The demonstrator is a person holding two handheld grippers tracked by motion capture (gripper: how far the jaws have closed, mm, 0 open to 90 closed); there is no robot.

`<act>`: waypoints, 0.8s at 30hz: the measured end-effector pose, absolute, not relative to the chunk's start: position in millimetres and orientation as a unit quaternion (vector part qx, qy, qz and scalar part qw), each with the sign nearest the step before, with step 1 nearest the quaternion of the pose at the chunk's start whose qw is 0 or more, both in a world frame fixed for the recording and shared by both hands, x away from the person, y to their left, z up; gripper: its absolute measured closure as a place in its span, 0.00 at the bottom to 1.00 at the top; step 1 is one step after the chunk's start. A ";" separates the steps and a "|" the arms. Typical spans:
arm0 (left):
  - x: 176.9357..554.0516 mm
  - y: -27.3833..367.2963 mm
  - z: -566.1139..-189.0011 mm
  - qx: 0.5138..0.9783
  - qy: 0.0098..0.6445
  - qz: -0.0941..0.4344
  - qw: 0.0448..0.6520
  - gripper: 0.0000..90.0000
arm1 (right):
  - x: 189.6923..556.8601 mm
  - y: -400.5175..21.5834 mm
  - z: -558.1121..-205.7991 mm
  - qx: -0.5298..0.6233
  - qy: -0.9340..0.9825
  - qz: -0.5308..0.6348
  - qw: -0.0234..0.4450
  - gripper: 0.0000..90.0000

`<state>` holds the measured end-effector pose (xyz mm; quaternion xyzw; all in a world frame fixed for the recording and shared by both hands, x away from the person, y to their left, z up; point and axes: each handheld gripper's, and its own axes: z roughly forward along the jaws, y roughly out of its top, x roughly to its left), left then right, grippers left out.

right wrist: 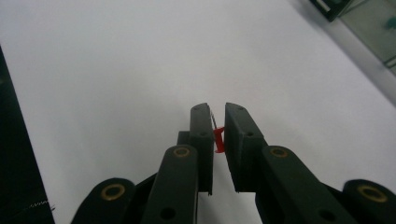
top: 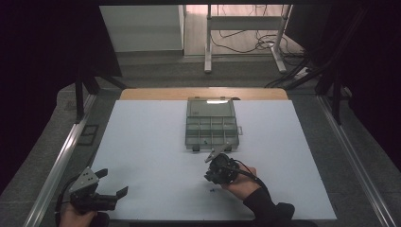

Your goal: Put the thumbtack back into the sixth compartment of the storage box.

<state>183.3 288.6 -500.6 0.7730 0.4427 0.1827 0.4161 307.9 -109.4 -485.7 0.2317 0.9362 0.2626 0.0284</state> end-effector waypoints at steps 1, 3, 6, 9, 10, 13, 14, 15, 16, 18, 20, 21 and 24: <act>183.3 288.5 -500.6 0.773 0.443 0.183 0.416 0.00 | 309.2 -110.0 -485.4 0.232 0.936 0.265 0.028 0.90; 183.3 288.3 -500.6 0.774 0.442 0.183 0.415 0.00 | 311.1 -110.7 -484.5 0.235 0.934 0.268 0.028 0.90; 183.4 288.3 -500.6 0.774 0.442 0.183 0.415 0.00 | 314.5 -111.8 -482.7 0.238 0.931 0.274 0.031 0.90; 183.4 288.4 -500.6 0.774 0.443 0.183 0.415 0.00 | 318.8 -113.0 -480.0 0.247 0.927 0.282 0.031 0.90; 183.4 288.4 -500.6 0.774 0.443 0.183 0.415 0.00 | 318.8 -113.0 -480.0 0.247 0.927 0.282 0.031 0.90; 183.5 288.4 -500.7 0.774 0.443 0.182 0.415 0.00 | 322.4 -113.5 -478.0 0.252 0.924 0.286 0.033 0.90; 183.6 288.4 -500.7 0.774 0.443 0.182 0.415 0.00 | 323.2 -113.5 -477.5 0.253 0.923 0.287 0.033 0.90; 183.6 288.3 -500.7 0.774 0.443 0.182 0.415 0.00 | 324.1 -113.7 -477.1 0.254 0.923 0.288 0.034 0.90; 183.6 288.3 -500.7 0.774 0.443 0.182 0.415 0.00 | 325.4 -113.8 -476.7 0.253 0.923 0.289 0.035 0.90; 183.8 288.3 -500.7 0.774 0.443 0.182 0.414 0.00 | 327.9 -114.2 -475.8 0.256 0.921 0.291 0.036 0.90; 183.8 288.2 -500.8 0.774 0.443 0.182 0.414 0.00 | 330.6 -114.5 -474.6 0.261 0.919 0.293 0.036 0.90; 183.8 288.1 -500.8 0.774 0.443 0.182 0.414 0.00 | 332.1 -114.8 -474.2 0.262 0.918 0.295 0.036 0.90; 183.9 288.1 -500.8 0.774 0.443 0.182 0.414 0.00 | 335.4 -115.7 -473.4 0.264 0.916 0.300 0.037 0.90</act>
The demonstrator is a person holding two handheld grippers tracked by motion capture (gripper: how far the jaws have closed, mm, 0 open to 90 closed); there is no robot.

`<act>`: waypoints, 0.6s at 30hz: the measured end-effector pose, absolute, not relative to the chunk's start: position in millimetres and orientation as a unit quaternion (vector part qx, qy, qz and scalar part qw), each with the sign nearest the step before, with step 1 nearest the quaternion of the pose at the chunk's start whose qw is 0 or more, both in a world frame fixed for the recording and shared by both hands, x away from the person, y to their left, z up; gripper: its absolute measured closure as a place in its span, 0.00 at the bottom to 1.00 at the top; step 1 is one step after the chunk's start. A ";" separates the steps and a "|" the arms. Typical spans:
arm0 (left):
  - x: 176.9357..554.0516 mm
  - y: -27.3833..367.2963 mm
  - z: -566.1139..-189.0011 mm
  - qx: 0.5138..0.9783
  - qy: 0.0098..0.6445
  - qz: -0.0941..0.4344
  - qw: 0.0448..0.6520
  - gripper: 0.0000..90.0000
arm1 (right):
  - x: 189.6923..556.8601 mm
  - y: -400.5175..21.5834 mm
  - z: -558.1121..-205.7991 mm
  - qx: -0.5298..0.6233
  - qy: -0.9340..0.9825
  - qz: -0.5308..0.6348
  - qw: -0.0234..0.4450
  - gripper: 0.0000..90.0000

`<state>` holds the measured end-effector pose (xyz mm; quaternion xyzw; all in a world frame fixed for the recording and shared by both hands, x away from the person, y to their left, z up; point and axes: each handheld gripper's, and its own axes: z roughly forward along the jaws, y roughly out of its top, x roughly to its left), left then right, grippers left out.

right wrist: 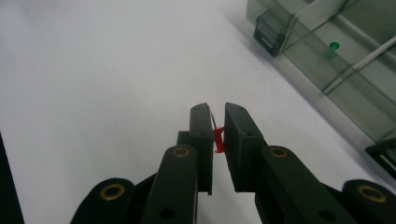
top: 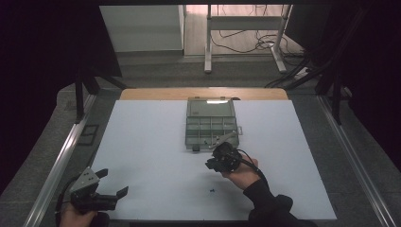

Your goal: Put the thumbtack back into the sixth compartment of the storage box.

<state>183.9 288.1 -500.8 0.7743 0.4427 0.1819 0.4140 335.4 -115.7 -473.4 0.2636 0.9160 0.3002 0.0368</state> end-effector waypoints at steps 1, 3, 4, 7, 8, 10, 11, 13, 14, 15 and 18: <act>183.9 288.1 -500.8 0.774 0.443 0.182 0.414 0.00 | 338.6 -116.3 -472.5 0.268 0.915 0.301 0.037 0.90; 184.0 288.2 -500.8 0.774 0.443 0.181 0.414 0.00 | 340.3 -116.4 -472.0 0.270 0.914 0.301 0.037 0.90; 184.1 288.3 -500.8 0.774 0.444 0.181 0.415 0.00 | 344.2 -116.6 -470.7 0.273 0.912 0.304 0.038 0.90; 184.1 288.3 -500.8 0.774 0.444 0.181 0.415 0.00 | 349.8 -115.8 -468.8 0.276 0.911 0.305 0.042 0.90; 184.1 288.3 -500.8 0.774 0.444 0.181 0.415 0.00 | 351.5 -115.1 -468.1 0.278 0.910 0.305 0.042 0.90; 184.1 288.4 -500.8 0.774 0.444 0.181 0.415 0.00 | 353.4 -114.5 -467.6 0.279 0.909 0.306 0.044 0.90; 184.1 288.5 -500.8 0.774 0.443 0.181 0.415 0.00 | 357.0 -113.2 -466.8 0.283 0.908 0.306 0.045 0.90; 184.1 288.5 -500.8 0.773 0.443 0.181 0.415 0.00 | 358.9 -112.7 -466.5 0.283 0.908 0.306 0.047 0.90; 184.1 288.5 -500.8 0.774 0.443 0.181 0.415 0.00 | 362.6 -111.7 -465.6 0.284 0.907 0.306 0.050 0.90; 184.1 288.5 -500.8 0.774 0.443 0.181 0.415 0.00 | 362.6 -111.7 -465.6 0.284 0.907 0.306 0.050 0.90; 184.0 288.4 -500.8 0.774 0.443 0.181 0.415 0.00 | 369.2 -109.9 -462.6 0.289 0.905 0.307 0.056 0.90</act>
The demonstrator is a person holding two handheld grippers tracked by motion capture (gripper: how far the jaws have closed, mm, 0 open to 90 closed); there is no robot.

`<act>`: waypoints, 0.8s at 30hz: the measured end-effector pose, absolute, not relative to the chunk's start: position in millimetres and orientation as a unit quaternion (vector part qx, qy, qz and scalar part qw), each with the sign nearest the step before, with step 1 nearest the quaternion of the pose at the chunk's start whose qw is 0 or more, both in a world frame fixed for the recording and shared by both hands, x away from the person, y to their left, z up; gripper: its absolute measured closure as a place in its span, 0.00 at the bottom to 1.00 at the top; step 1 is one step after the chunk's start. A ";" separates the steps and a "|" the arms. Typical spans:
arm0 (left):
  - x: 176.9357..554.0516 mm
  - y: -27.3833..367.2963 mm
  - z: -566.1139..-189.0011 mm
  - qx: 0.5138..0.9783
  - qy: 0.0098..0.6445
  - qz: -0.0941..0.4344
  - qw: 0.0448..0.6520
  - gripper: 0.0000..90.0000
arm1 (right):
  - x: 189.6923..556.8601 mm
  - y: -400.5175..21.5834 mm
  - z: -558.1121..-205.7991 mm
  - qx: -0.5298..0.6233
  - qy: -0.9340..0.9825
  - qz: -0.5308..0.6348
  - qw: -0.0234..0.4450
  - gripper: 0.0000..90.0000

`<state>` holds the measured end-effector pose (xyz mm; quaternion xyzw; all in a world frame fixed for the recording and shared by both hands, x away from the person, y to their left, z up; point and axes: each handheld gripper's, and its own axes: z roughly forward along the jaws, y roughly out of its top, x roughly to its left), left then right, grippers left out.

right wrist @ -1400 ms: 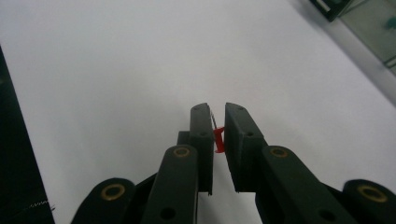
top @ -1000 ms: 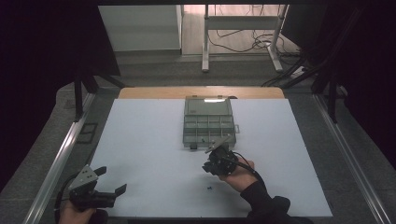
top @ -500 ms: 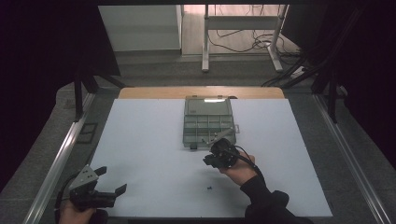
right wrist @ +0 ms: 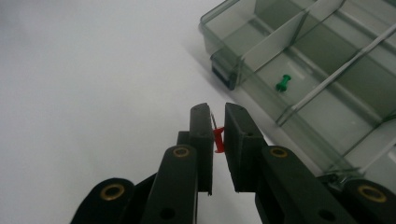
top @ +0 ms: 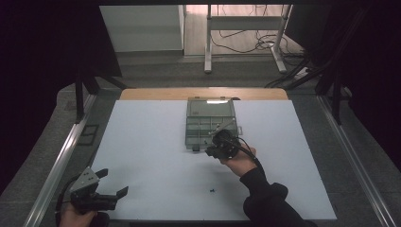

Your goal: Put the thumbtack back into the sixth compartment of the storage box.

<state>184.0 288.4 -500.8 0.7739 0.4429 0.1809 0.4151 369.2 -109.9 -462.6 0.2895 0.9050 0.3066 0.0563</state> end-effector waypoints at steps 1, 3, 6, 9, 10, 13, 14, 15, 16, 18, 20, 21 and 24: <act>184.1 288.5 -500.8 0.774 0.443 0.181 0.415 0.00 | 369.2 -109.9 -462.6 0.289 0.905 0.307 0.056 0.90; 184.1 288.5 -500.8 0.774 0.443 0.181 0.415 0.00 | 372.9 -109.2 -461.4 0.290 0.905 0.307 0.059 0.90; 184.1 288.4 -500.8 0.774 0.443 0.181 0.415 0.00 | 378.3 -107.7 -459.4 0.295 0.903 0.307 0.062 0.90; 184.1 288.4 -500.8 0.774 0.443 0.181 0.415 0.00 | 385.0 -104.7 -457.3 0.298 0.901 0.307 0.066 0.90; 184.1 288.4 -500.8 0.774 0.443 0.181 0.415 0.00 | 387.1 -103.7 -457.1 0.299 0.902 0.305 0.067 0.90; 184.1 288.4 -500.9 0.774 0.442 0.181 0.415 0.00 | 390.1 -102.4 -456.8 0.301 0.901 0.305 0.068 0.90; 184.1 288.4 -500.8 0.774 0.442 0.181 0.415 0.00 | 393.6 -101.0 -456.2 0.302 0.901 0.304 0.071 0.90; 184.0 288.4 -500.8 0.774 0.442 0.181 0.415 0.00 | 395.3 -100.3 -455.8 0.304 0.900 0.304 0.073 0.90; 184.1 288.4 -500.8 0.774 0.442 0.181 0.415 0.00 | 395.3 -100.3 -455.8 0.304 0.900 0.304 0.073 0.90; 184.1 288.5 -500.8 0.774 0.442 0.181 0.415 0.00 | 398.8 -98.9 -455.0 0.307 0.899 0.304 0.074 0.90; 184.2 288.5 -500.9 0.774 0.442 0.180 0.415 0.00 | 402.4 -97.4 -454.7 0.308 0.899 0.302 0.076 0.90; 184.2 288.5 -500.9 0.774 0.443 0.180 0.415 0.00 | 406.7 -95.5 -454.3 0.310 0.898 0.301 0.079 0.90; 184.1 288.5 -500.9 0.774 0.442 0.180 0.415 0.00 | 410.6 -93.6 -454.2 0.313 0.898 0.298 0.082 0.90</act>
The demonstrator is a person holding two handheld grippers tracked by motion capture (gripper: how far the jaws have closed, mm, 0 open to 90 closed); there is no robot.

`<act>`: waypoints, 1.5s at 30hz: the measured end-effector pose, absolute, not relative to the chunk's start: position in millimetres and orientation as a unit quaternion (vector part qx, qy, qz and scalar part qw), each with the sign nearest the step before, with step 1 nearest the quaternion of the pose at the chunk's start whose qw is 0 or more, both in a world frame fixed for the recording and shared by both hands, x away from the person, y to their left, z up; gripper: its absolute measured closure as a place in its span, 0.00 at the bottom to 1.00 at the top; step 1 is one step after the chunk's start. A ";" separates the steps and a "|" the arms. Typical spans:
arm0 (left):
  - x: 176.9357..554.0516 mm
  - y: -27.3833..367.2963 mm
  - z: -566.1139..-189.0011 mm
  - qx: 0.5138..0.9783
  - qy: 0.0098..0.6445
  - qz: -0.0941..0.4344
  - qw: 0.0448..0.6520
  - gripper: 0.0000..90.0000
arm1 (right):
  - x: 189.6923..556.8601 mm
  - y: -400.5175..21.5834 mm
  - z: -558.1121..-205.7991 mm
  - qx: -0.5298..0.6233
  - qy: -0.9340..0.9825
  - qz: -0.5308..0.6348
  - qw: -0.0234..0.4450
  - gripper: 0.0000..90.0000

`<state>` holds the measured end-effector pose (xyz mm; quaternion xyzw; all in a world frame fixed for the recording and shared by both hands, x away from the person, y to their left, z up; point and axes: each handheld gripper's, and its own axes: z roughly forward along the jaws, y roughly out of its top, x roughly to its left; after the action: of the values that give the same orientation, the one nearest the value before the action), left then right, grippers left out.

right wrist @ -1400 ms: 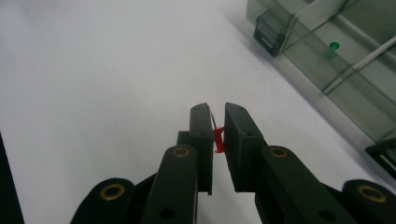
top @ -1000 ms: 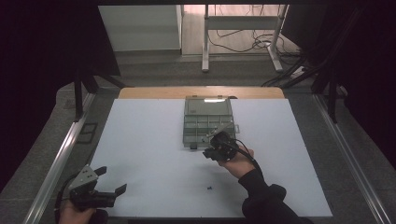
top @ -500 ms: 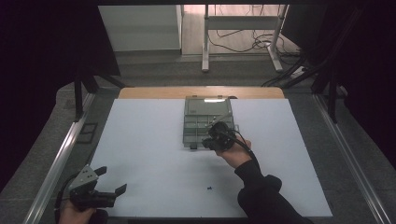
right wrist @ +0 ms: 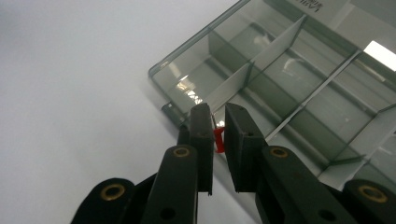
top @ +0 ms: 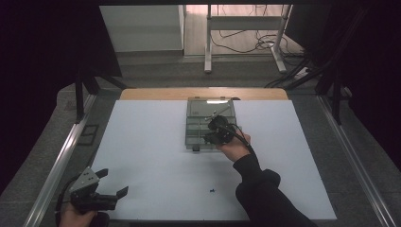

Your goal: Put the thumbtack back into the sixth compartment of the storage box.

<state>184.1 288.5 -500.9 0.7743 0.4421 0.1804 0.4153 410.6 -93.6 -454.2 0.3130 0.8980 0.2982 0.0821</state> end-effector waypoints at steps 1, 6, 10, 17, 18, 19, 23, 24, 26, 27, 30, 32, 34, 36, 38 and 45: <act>184.1 288.5 -500.9 0.774 0.442 0.180 0.415 0.00 | 412.1 -92.8 -454.4 0.313 0.898 0.297 0.083 0.90; 184.1 288.7 -500.9 0.774 0.442 0.180 0.416 0.00 | 420.9 -87.9 -457.6 0.317 0.899 0.288 0.088 0.90; 184.0 288.7 -500.8 0.775 0.441 0.180 0.416 0.00 | 425.7 -83.3 -462.6 0.322 0.900 0.280 0.088 0.90; 184.1 288.6 -501.0 0.775 0.441 0.180 0.416 0.00 | 430.6 -79.0 -471.2 0.324 0.903 0.269 0.086 0.85; 184.1 288.6 -501.0 0.775 0.441 0.180 0.416 0.00 | 430.6 -79.0 -471.2 0.324 0.903 0.269 0.086 0.85; 184.1 288.6 -500.9 0.775 0.441 0.180 0.415 0.00 | 430.1 -79.5 -470.4 0.323 0.903 0.270 0.088 0.82; 184.1 288.4 -500.8 0.776 0.440 0.181 0.414 0.00 | 426.2 -85.2 -463.9 0.322 0.901 0.276 0.095 0.67; 184.0 288.2 -500.8 0.777 0.440 0.181 0.413 0.00 | 426.2 -85.2 -463.9 0.322 0.901 0.276 0.095 0.67; 184.1 287.8 -500.8 0.776 0.440 0.181 0.413 0.00 | 423.2 -86.8 -461.3 0.321 0.900 0.277 0.098 0.60; 184.1 287.7 -500.8 0.776 0.440 0.181 0.413 0.00 | 420.1 -88.4 -459.4 0.318 0.901 0.280 0.094 0.53; 184.2 287.8 -500.9 0.776 0.441 0.181 0.413 0.00 | 415.9 -89.1 -458.4 0.315 0.900 0.284 0.099 0.45; 184.2 287.7 -500.9 0.776 0.441 0.181 0.413 0.00 | 411.6 -90.0 -457.4 0.303 0.904 0.281 0.107 0.43; 184.2 287.5 -500.9 0.777 0.440 0.181 0.412 0.00 | 407.4 -90.5 -457.3 0.294 0.907 0.280 0.108 0.40; 184.2 287.4 -500.9 0.777 0.440 0.182 0.412 0.00 | 403.0 -91.4 -457.3 0.285 0.910 0.281 0.107 0.37; 184.2 287.3 -500.9 0.777 0.440 0.182 0.411 0.00 | 397.2 -93.3 -457.3 0.279 0.911 0.285 0.100 0.33; 184.3 287.2 -500.9 0.777 0.440 0.182 0.411 0.00 | 386.5 -99.9 -456.9 0.278 0.907 0.302 0.092 0.24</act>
<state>184.3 287.2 -500.9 0.7773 0.4401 0.1820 0.4110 386.5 -99.9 -456.9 0.2779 0.9072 0.3022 0.0919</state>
